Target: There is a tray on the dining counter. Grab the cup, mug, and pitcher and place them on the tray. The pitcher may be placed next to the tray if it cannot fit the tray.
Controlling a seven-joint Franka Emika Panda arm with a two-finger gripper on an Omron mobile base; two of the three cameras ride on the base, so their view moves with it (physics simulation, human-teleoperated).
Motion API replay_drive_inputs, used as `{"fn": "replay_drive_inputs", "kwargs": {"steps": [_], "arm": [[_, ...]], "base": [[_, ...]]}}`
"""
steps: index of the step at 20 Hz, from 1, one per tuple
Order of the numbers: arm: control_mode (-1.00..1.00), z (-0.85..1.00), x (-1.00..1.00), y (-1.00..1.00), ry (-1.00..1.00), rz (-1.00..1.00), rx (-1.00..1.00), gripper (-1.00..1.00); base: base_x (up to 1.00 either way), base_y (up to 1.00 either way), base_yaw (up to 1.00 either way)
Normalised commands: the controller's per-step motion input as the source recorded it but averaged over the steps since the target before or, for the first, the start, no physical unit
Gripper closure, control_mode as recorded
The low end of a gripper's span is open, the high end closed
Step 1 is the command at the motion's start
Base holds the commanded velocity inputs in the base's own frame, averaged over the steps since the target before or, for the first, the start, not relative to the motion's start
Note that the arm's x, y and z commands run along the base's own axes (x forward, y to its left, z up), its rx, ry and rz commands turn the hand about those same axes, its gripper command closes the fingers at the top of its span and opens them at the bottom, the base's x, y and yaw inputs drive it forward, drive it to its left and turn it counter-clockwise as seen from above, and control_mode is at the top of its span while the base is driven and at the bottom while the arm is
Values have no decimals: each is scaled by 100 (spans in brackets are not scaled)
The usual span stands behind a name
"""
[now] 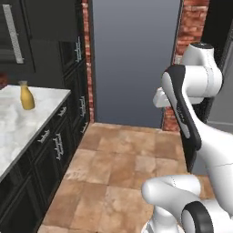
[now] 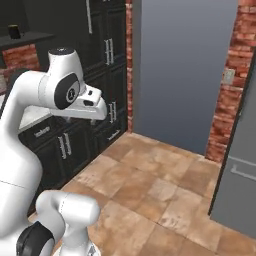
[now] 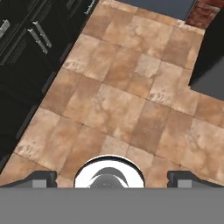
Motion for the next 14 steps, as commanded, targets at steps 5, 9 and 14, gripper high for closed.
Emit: {"fn": "replay_drive_inputs", "kwargs": {"steps": [5, 9, 14], "arm": [[100, 0, 0, 0, 0, 0, 0, -100], [100, 0, 0, 0, 0, 0, 0, -100], [100, 0, 0, 0, 0, 0, 0, -100]], "base": [[100, -55, 57], [99, -50, 63], [93, -62, 59]]}}
